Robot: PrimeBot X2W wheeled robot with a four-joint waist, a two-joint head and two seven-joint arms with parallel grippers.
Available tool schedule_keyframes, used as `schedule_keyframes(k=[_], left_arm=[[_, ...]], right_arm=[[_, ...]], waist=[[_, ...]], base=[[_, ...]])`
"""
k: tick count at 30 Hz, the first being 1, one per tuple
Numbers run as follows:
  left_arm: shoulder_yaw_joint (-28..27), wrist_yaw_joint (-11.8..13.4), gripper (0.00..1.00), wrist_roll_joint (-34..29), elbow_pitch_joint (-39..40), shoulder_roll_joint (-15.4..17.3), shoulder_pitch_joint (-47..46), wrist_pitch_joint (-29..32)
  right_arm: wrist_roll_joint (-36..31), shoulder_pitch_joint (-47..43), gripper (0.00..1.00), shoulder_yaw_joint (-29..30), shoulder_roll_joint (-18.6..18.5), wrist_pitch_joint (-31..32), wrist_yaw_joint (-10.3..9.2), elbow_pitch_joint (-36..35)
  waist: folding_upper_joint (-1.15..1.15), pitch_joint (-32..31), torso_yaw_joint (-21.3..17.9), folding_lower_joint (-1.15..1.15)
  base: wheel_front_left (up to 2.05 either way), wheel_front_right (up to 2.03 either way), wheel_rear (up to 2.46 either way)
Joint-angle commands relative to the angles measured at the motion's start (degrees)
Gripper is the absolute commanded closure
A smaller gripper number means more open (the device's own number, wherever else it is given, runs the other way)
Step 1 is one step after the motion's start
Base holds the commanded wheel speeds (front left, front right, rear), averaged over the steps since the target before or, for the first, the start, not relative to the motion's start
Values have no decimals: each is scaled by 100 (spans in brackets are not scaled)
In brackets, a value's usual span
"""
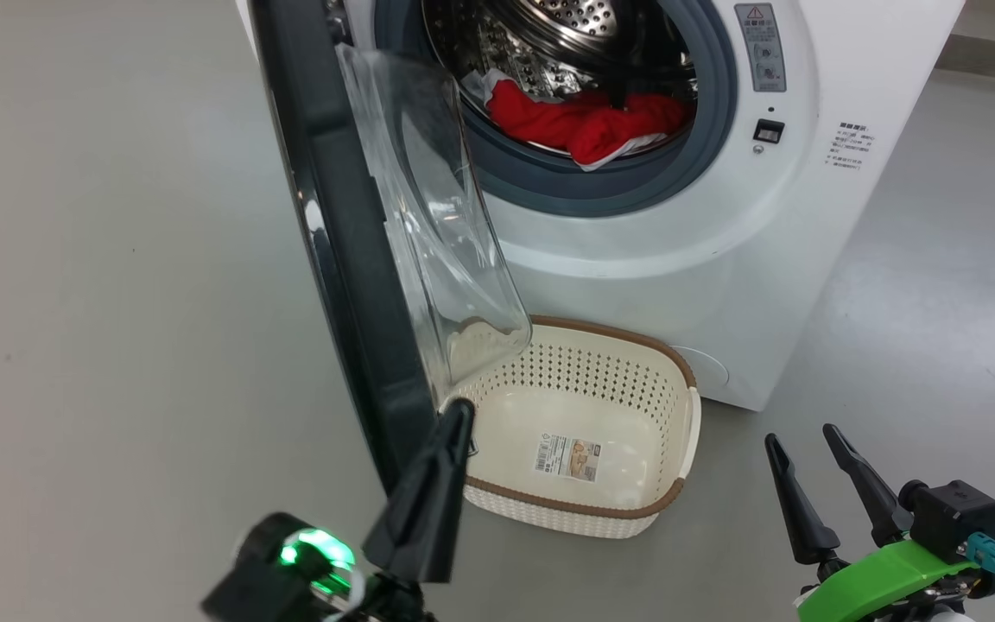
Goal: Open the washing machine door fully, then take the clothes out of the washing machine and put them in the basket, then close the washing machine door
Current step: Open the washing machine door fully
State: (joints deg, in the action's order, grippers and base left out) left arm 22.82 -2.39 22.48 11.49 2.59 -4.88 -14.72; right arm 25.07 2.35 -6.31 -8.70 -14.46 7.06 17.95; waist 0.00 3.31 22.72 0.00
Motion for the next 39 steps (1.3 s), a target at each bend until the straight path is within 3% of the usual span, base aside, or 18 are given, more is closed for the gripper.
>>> schedule_keyframes(k=[1,8,19,32,39], left_arm=[[6,19,100,138,-129,29,-106,-28],[193,27,100,379,-867,29,-238,-28],[11,38,100,693,-1794,29,-522,-28],[-431,59,100,735,-2126,29,-489,-28],[-960,102,100,531,-2048,29,-206,-28]], right_arm=[[-48,86,0,-111,-79,-53,43,-158],[-64,128,0,-140,-106,-53,43,-160],[-60,166,0,-211,-155,-53,43,-137],[-46,142,0,-231,-133,-53,43,-148],[-47,113,0,-249,-117,-53,43,-161]], waist=[[0,42,-20,0],[0,122,-53,0],[0,184,-89,0],[0,133,-42,0],[0,115,15,0]], base=[[0,0,0],[0,0,0],[0,0,0],[0,0,0],[0,0,0]])
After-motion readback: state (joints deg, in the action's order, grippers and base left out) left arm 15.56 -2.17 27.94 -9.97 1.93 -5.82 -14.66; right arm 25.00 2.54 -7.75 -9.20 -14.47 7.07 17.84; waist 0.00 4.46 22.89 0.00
